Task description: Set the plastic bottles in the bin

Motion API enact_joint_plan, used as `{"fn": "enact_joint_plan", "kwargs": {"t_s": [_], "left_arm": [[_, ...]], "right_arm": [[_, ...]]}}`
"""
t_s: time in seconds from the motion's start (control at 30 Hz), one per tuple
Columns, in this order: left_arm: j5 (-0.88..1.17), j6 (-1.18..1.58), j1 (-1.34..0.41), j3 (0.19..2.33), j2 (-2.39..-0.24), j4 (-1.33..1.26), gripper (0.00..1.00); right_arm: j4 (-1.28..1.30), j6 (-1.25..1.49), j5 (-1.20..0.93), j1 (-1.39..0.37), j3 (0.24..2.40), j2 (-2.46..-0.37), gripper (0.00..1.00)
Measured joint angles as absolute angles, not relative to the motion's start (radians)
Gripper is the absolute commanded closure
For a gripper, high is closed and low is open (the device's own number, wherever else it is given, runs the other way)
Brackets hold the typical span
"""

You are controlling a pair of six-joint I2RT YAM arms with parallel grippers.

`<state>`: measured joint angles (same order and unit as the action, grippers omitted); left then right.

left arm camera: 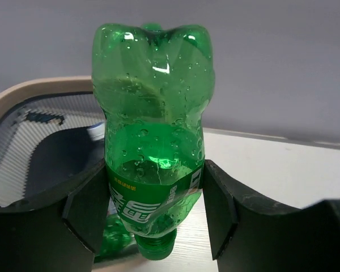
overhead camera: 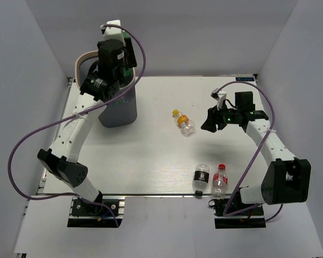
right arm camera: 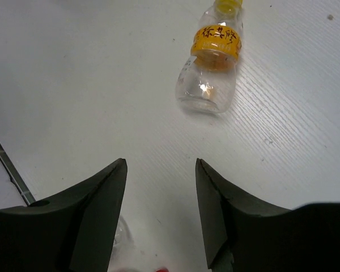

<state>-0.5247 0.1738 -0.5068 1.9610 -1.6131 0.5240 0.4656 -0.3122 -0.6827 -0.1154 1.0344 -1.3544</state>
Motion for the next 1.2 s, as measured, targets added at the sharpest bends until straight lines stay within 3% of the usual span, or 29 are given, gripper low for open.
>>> {"fn": "enact_joint_plan", "kwargs": {"t_s": [0.07,0.1,0.13,0.17,0.2,0.23,0.27,0.5,0.9,1.2], "left_arm": [[-0.55,0.189,-0.462,1.962,-1.631,0.548,0.55],[-0.558,0.194,-0.44,1.968,-1.642,0.564,0.32],[-0.562,0.198,-0.421,1.988,-1.66,0.588,0.17],[-0.565,0.199,-0.404,2.009,-1.679,0.603,0.06],[-0.565,0.202,-0.385,2.035,-1.701,0.621,0.0],[-0.565,0.206,-0.368,2.06,-1.72,0.635,0.0],[-0.562,0.21,-0.354,2.08,-1.736,0.644,0.0],[-0.48,0.179,-0.33,2.069,-1.714,0.67,0.0],[0.149,0.141,-0.364,1.586,-1.27,0.62,0.0],[0.346,0.239,-0.383,1.208,-1.032,0.634,0.0]], "right_arm": [[0.468,-0.323,-0.682,-0.127,1.053,-1.371,0.37],[0.47,-0.326,-0.682,-0.133,1.064,-1.382,0.36],[0.474,-0.33,-0.679,-0.142,1.076,-1.396,0.34],[0.475,-0.334,-0.677,-0.149,1.086,-1.408,0.27],[0.484,-0.339,-0.673,-0.16,1.1,-1.425,0.23],[0.496,-0.345,-0.667,-0.171,1.119,-1.446,0.22],[0.503,-0.349,-0.659,-0.183,1.139,-1.468,0.11],[0.522,-0.351,-0.556,-0.281,1.272,-1.634,0.1],[0.5,-0.324,-0.394,-0.342,1.449,-1.902,0.1],[0.47,-0.307,-0.331,-0.382,1.478,-2.043,0.12]]}}
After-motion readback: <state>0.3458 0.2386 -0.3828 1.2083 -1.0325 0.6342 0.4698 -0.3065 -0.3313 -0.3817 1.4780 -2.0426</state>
